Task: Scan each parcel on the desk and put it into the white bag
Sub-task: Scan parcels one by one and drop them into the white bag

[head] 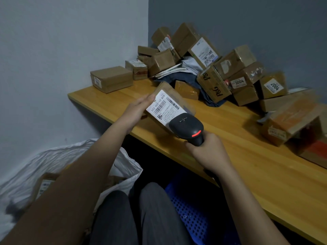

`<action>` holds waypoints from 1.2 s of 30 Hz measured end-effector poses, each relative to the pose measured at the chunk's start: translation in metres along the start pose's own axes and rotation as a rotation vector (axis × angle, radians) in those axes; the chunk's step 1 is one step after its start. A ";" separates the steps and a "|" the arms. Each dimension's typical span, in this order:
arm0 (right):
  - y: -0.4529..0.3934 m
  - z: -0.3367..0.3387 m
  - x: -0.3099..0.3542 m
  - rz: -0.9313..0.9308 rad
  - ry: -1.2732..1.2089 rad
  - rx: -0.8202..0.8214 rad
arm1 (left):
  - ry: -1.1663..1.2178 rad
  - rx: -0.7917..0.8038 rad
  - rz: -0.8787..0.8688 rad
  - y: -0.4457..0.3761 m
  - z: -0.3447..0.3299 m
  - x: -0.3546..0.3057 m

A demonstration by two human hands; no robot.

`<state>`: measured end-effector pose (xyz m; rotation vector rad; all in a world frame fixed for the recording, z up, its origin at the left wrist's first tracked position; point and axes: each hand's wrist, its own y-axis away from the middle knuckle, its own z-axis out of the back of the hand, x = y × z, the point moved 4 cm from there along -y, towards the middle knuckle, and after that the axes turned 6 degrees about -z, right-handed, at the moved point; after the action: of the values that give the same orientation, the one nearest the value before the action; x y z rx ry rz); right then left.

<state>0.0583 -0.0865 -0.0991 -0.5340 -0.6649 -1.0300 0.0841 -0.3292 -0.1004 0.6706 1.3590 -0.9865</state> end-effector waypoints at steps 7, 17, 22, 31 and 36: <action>0.003 -0.005 0.009 0.050 -0.019 -0.039 | -0.211 0.007 -0.149 -0.005 -0.007 -0.032; 0.004 0.003 0.013 0.041 -0.068 -0.047 | -0.278 0.074 -0.147 -0.010 -0.009 -0.037; 0.006 0.006 0.016 0.028 -0.077 -0.035 | -0.272 0.088 -0.131 -0.011 -0.010 -0.039; 0.011 0.008 0.017 0.001 -0.081 0.007 | -0.281 0.083 -0.109 -0.012 -0.012 -0.040; 0.010 0.007 0.014 -0.007 -0.079 0.003 | -0.261 0.075 -0.118 -0.013 -0.011 -0.038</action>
<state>0.0709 -0.0857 -0.0846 -0.5724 -0.7385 -1.0181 0.0699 -0.3181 -0.0625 0.5015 1.1463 -1.1815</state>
